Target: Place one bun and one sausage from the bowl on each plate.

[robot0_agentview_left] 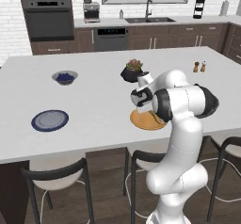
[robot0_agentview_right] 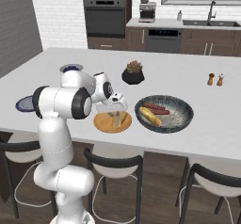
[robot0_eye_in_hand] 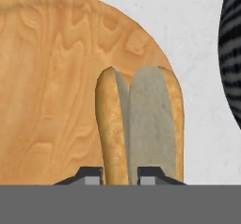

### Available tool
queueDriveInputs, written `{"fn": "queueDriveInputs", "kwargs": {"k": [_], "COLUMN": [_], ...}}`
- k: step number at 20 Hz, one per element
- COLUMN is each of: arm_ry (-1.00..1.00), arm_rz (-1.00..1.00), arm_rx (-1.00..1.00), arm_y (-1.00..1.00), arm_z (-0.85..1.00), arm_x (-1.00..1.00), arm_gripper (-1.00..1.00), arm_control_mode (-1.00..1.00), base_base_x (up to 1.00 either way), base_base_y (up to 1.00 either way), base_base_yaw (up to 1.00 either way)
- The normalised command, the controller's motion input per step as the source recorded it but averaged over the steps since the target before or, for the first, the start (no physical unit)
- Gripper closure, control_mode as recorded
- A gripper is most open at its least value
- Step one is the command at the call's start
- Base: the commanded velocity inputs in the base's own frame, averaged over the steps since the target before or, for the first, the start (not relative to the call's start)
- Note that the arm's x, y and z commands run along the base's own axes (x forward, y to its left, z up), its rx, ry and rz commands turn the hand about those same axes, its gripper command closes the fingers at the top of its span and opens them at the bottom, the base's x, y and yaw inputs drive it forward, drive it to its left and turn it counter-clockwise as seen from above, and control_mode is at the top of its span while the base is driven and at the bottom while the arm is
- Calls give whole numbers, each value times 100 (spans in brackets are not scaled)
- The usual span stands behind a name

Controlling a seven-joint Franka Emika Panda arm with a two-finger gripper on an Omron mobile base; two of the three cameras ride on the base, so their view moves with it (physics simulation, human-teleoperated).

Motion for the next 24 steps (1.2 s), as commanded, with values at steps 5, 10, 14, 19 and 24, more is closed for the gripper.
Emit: {"fn": "queueDriveInputs", "kwargs": {"k": [5,10,14,19,24], "arm_ry": [0,-2,-6,0,0], "arm_rz": [0,0,-12,-15,-4], "arm_rx": [0,0,0,1,1], "arm_y": [0,0,-9,-20,-51], "arm_z": [0,1,55,85,65], "arm_x": [0,-8,-44,-26,-7], "arm_gripper": [-100,-100,-100,-100,-100], "arm_control_mode": [-100,-100,-100,-100,-100], "base_base_x": [0,0,0,0,0], "base_base_y": [0,0,0,0,0], "base_base_yaw": [0,0,0,0,0]}}
